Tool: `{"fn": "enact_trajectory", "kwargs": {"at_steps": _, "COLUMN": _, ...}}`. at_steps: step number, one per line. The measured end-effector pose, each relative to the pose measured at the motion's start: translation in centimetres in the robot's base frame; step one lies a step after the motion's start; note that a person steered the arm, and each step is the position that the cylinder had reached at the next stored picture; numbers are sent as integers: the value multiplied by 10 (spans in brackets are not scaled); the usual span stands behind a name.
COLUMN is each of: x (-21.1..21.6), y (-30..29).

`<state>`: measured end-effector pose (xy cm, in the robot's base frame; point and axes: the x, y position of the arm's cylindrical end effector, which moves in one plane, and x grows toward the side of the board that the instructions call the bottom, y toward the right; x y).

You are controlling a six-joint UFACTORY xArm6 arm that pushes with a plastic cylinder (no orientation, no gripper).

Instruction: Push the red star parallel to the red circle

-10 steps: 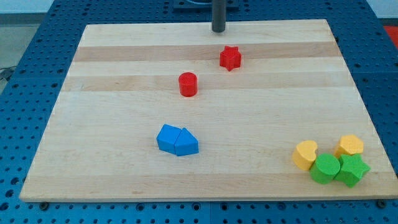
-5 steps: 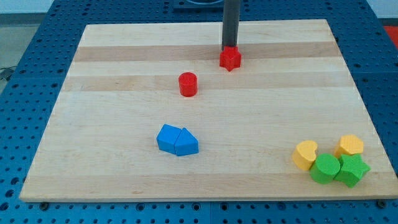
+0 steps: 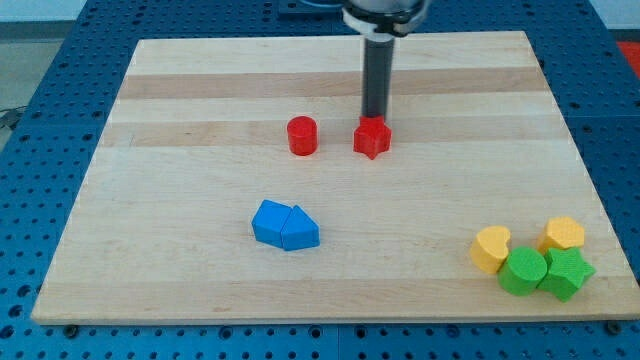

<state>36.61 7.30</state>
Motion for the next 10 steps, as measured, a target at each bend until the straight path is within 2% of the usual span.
{"fn": "enact_trajectory", "kwargs": {"at_steps": 1, "x": 0, "y": 39}}
{"fn": "enact_trajectory", "kwargs": {"at_steps": 3, "x": 15, "y": 33}}
{"fn": "enact_trajectory", "kwargs": {"at_steps": 5, "x": 124, "y": -10}}
{"fn": "enact_trajectory", "kwargs": {"at_steps": 8, "x": 246, "y": -75}}
{"fn": "enact_trajectory", "kwargs": {"at_steps": 10, "x": 237, "y": -179}}
